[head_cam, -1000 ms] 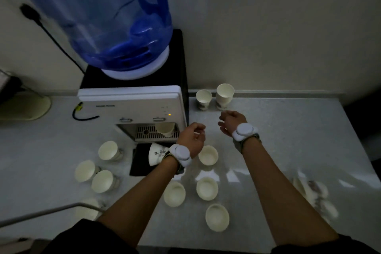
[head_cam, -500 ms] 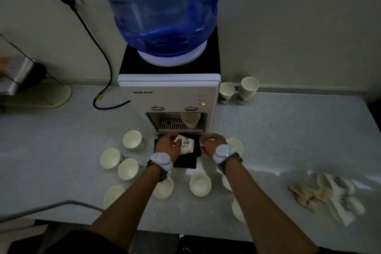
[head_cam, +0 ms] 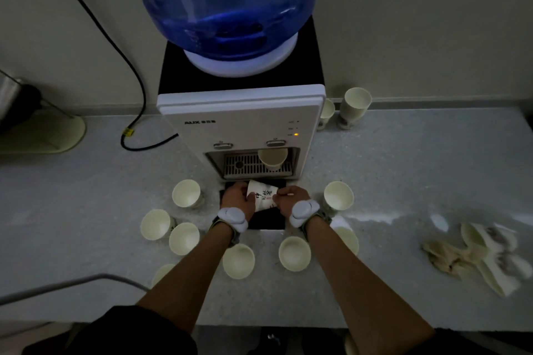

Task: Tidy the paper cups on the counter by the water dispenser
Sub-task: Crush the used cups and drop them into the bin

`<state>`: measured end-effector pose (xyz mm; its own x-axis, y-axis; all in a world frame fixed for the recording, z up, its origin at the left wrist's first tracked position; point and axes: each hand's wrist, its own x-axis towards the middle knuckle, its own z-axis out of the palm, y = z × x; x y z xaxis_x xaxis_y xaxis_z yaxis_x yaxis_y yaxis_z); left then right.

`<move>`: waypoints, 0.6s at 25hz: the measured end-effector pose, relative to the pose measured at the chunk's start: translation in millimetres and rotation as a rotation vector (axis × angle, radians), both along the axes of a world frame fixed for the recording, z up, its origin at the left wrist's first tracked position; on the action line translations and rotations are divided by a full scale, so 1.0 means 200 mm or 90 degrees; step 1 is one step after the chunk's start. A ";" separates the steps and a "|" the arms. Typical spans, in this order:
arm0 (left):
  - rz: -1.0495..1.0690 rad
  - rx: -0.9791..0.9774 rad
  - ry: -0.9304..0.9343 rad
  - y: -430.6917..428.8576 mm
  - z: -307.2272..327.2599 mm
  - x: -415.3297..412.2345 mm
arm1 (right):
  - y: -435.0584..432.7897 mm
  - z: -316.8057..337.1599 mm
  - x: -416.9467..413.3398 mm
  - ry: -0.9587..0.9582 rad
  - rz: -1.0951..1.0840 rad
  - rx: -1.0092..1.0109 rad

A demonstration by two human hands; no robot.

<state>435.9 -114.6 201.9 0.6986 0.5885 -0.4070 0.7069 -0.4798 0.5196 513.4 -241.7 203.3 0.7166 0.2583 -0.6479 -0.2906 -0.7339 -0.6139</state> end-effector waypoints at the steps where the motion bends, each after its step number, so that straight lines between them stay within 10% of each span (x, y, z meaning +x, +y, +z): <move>1: -0.003 -0.002 0.002 0.00 0.00 0.01 | 0.00 0.00 0.00 -0.005 -0.004 0.000; 15: -0.078 -0.017 -0.076 -0.09 0.27 0.01 | -0.25 0.21 -0.07 0.020 -0.130 0.088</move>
<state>437.4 -131.7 255.0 0.8089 0.4856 -0.3313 0.5764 -0.5443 0.6095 499.3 -291.2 246.0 0.7434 0.1989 -0.6386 -0.4440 -0.5675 -0.6934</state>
